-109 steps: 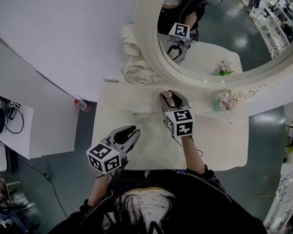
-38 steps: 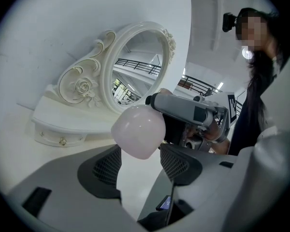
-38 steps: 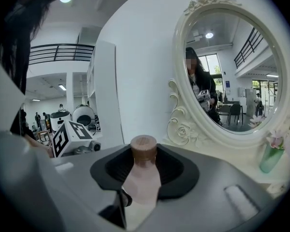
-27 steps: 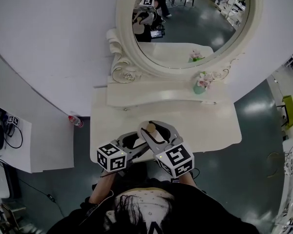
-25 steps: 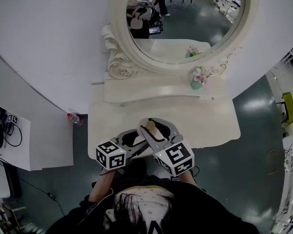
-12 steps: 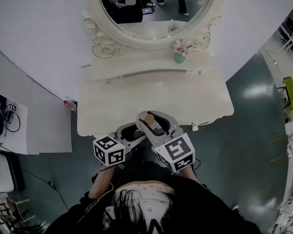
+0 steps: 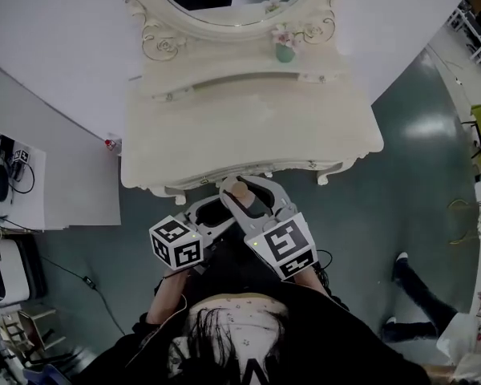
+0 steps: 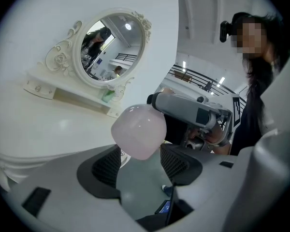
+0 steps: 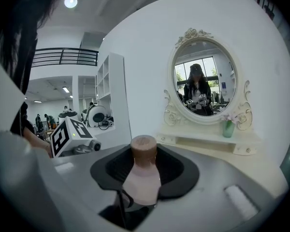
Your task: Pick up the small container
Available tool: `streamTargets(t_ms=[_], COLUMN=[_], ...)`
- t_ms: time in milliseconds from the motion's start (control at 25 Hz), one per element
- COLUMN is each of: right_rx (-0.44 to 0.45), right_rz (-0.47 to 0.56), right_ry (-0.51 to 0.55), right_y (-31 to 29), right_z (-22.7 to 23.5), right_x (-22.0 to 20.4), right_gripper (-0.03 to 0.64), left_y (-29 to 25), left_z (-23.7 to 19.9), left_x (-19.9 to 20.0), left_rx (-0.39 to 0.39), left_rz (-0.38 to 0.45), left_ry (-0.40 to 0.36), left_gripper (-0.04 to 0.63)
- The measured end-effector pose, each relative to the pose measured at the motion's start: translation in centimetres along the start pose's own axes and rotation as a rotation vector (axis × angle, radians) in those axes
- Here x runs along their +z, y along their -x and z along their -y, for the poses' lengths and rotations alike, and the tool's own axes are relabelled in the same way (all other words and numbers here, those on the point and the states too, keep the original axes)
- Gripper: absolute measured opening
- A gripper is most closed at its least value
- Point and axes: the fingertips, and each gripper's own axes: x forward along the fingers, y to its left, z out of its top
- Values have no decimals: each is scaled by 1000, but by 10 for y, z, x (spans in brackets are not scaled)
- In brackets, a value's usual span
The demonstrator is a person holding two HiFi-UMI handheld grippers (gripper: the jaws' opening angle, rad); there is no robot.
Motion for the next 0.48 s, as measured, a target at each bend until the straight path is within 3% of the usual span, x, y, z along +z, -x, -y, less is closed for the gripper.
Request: streamTargets(t_ms=[480], right_rx=[-4], right_rz=[12], right_ry=[-16], right_y=[3], right_z=[-18], right_x=[-2], right_gripper=[147], left_y=[16], left_z=[5], left_x=[-9], left_rx=[0], left_rz=[-15], left_ry=[-5], left_gripper=[238])
